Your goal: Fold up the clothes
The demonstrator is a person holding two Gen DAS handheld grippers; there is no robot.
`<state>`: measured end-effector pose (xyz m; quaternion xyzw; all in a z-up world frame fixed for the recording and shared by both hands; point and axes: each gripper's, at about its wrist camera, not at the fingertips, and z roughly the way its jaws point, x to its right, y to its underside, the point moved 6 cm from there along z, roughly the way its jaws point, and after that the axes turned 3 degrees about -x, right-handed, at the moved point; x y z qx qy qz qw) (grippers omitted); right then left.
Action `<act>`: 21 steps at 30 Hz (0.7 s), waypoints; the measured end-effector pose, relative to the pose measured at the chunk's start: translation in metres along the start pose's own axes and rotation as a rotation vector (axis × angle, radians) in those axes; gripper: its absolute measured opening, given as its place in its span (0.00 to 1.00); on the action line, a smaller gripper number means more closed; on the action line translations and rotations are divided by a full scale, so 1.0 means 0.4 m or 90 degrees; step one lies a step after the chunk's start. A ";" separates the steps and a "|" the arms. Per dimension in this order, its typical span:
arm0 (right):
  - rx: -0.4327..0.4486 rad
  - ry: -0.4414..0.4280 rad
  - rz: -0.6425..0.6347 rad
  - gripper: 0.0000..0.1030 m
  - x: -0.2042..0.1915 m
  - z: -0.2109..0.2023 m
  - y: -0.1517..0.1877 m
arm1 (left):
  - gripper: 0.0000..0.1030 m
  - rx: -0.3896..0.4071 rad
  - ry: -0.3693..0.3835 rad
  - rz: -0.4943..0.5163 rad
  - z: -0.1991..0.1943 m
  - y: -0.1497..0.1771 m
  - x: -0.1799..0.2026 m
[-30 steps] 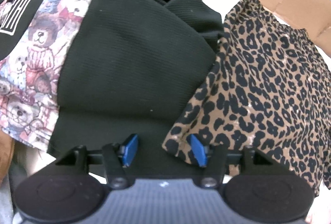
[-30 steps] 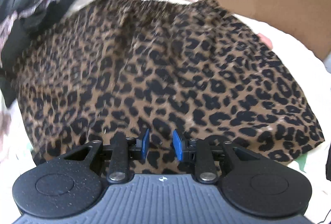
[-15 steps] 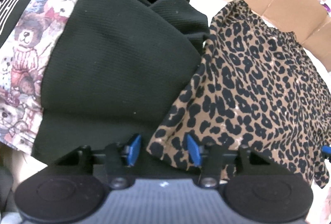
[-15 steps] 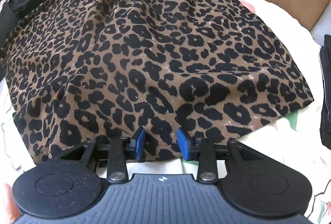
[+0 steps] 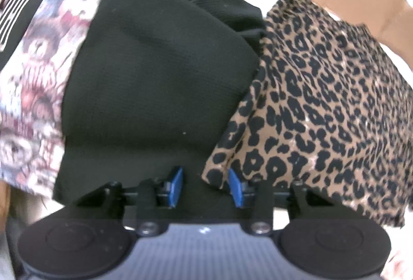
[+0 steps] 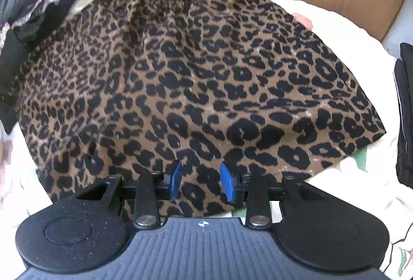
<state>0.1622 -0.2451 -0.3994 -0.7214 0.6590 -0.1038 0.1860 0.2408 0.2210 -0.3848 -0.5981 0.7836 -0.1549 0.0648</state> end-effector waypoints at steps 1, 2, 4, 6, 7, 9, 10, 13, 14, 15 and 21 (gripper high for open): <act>0.004 -0.005 0.002 0.39 -0.003 -0.003 -0.004 | 0.41 0.001 0.000 0.002 0.001 0.000 0.001; 0.008 -0.010 0.003 0.39 -0.005 -0.006 -0.007 | 0.41 0.003 0.001 0.003 0.001 -0.001 0.002; 0.017 -0.015 0.004 0.39 -0.013 -0.012 -0.017 | 0.40 0.006 0.002 0.009 0.002 -0.005 0.005; 0.022 -0.020 0.005 0.39 -0.019 -0.013 -0.024 | 0.40 0.011 0.002 0.015 0.003 -0.013 0.008; 0.023 -0.023 0.005 0.39 -0.024 -0.013 -0.026 | 0.37 0.012 0.000 0.019 0.007 -0.015 0.009; 0.025 -0.026 0.001 0.39 -0.033 -0.013 -0.028 | 0.31 0.013 -0.003 0.027 0.014 -0.019 0.012; 0.024 -0.026 -0.001 0.39 -0.036 -0.012 -0.026 | 0.29 0.014 -0.005 0.031 0.017 -0.021 0.013; 0.020 -0.028 -0.005 0.39 -0.045 -0.007 -0.021 | 0.27 0.018 -0.001 0.037 0.033 -0.025 0.012; 0.019 -0.030 -0.003 0.39 -0.046 -0.006 -0.019 | 0.26 0.017 0.000 0.040 0.032 -0.026 0.013; 0.018 -0.032 0.000 0.39 -0.048 -0.005 -0.017 | 0.24 0.016 0.001 0.042 0.032 -0.027 0.013; 0.028 -0.047 -0.001 0.39 -0.068 -0.013 -0.024 | 0.09 0.010 0.038 0.047 0.004 -0.033 0.017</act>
